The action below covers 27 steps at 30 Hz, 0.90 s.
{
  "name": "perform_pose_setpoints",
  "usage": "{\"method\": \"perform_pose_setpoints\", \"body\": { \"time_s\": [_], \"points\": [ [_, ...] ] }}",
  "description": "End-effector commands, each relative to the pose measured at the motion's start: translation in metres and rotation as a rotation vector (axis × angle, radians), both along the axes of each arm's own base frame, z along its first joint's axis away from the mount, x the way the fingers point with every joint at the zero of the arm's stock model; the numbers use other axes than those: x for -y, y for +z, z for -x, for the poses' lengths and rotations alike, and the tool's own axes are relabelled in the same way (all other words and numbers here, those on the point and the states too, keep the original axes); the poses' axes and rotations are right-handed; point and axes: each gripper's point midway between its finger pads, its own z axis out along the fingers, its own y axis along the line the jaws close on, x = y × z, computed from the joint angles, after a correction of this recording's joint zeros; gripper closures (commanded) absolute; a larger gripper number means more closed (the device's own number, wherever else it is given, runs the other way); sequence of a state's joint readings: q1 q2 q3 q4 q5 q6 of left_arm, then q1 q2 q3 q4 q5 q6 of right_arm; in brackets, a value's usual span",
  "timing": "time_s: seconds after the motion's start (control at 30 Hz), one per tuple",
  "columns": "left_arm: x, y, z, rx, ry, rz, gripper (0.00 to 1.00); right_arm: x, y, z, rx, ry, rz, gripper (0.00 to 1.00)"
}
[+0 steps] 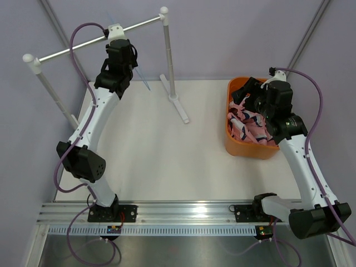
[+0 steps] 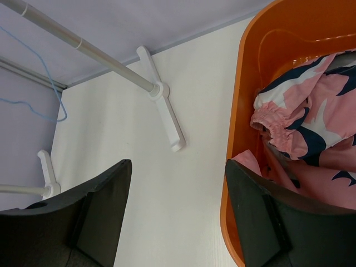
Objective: Remove the shorts from the hanger
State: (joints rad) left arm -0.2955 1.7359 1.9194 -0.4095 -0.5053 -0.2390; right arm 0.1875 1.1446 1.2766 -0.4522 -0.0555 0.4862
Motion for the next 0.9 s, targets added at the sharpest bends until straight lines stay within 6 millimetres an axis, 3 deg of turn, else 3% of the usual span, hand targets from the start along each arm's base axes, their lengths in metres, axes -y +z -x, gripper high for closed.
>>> {"method": "perform_pose_setpoints", "body": {
  "time_s": [0.0,0.03,0.27,0.5,0.8,0.87],
  "points": [
    [-0.003,0.039,0.015,0.100,-0.005,0.026,0.58,-0.004,0.010,-0.001,0.040,0.019,-0.017,0.24],
    [-0.004,0.044,0.018,0.112,-0.005,0.029,0.53,-0.004,0.009,-0.002,0.038,0.019,-0.017,0.24],
    [-0.006,0.054,0.037,0.142,-0.012,0.034,0.42,-0.005,0.008,-0.002,0.035,0.022,-0.017,0.24],
    [-0.013,0.057,0.060,0.140,0.021,0.048,0.36,-0.004,0.008,-0.002,0.036,0.020,-0.013,0.24],
    [-0.012,0.040,0.095,0.140,0.002,0.072,0.28,-0.004,0.012,0.003,0.050,0.033,-0.010,0.23],
    [-0.010,0.051,0.103,0.184,-0.032,0.083,0.25,-0.005,0.012,0.005,0.052,0.037,-0.008,0.23]
  ]
}}
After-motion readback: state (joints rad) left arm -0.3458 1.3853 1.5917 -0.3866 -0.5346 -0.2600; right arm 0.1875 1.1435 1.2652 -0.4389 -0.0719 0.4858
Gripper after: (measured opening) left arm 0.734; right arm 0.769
